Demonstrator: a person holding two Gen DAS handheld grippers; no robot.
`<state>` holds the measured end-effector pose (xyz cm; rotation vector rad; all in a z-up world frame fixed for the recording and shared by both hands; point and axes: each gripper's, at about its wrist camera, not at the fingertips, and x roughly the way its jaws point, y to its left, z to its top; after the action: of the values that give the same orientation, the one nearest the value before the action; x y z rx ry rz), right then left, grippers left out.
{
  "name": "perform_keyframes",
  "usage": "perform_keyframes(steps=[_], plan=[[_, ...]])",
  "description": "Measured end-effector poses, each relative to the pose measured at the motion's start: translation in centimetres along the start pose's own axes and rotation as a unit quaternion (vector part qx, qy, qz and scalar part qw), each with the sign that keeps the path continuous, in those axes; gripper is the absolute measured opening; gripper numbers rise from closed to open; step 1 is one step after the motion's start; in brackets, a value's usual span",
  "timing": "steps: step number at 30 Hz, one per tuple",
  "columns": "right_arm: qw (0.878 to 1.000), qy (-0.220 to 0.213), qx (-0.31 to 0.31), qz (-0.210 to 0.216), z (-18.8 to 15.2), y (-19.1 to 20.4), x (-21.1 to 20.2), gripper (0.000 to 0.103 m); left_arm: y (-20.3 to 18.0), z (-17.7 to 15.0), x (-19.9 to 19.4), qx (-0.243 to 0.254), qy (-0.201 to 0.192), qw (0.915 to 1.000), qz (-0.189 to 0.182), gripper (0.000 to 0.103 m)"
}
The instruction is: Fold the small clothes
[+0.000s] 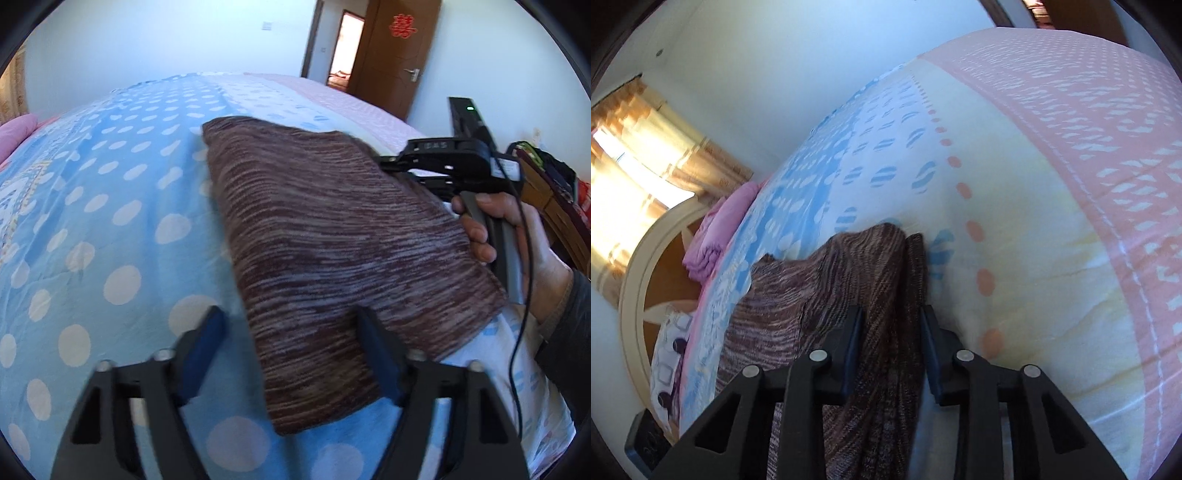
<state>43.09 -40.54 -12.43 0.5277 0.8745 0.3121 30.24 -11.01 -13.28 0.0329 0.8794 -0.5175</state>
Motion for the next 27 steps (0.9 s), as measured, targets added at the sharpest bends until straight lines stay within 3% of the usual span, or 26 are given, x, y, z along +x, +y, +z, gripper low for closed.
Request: perform_keyframes(steps=[1, 3, 4, 7, 15, 22, 27], plan=[[1.0, 0.002, 0.0, 0.006, 0.0, -0.2, 0.0, 0.024, -0.2, 0.0, -0.1, 0.002, 0.0, 1.0, -0.008, 0.051], [1.0, 0.004, 0.001, 0.018, 0.0, -0.4, 0.0, 0.021, -0.7, 0.0, -0.2, 0.005, -0.001, 0.9999, -0.01, 0.042], [1.0, 0.004, 0.002, 0.019, -0.1, -0.4, 0.0, 0.02, -1.1, 0.0, -0.3, 0.009, -0.001, 0.9999, -0.008, 0.032], [1.0, 0.0, -0.013, 0.004, -0.2, 0.5, -0.3, 0.018, -1.5, 0.2, -0.7, 0.009, -0.002, 1.0, 0.0, 0.02], [0.999, -0.032, -0.041, 0.003, -1.3, 4.1, -3.7, 0.017, -2.1, 0.1, -3.8, 0.004, -0.011, 0.9999, 0.006, 0.016], [0.998, -0.031, -0.059, 0.011, -3.9, 7.5, -5.3, 0.017, -1.9, -1.4, -7.4, 0.013, -0.02, 0.9997, 0.006, 0.016], [0.997, -0.02, -0.063, 0.039, -5.9, 9.9, -5.5, 0.017, -0.5, -2.7, -9.9, 0.009, -0.029, 0.9995, 0.013, 0.016]])
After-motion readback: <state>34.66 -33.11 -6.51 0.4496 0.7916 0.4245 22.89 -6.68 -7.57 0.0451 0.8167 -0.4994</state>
